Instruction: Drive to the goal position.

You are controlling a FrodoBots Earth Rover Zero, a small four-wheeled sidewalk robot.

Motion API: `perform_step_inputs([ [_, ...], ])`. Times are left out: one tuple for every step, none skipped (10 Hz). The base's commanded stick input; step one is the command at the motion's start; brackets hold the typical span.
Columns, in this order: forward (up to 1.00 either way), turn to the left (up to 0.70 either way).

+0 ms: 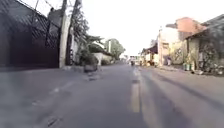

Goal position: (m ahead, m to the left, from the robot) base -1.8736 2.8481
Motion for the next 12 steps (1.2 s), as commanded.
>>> perform_step_inputs([
  [1.0, 0.0],
  [1.0, 0.0],
  [1.0, 0.0],
  [1.0, 0.0],
  [1.0, 0.0],
  [1.0, 0.0],
  [1.0, 0.0],
  [1.0, 0.0],
  [1.0, 0.0],
  [1.0, 0.0],
  [1.0, 0.0],
  [1.0, 0.0],
])
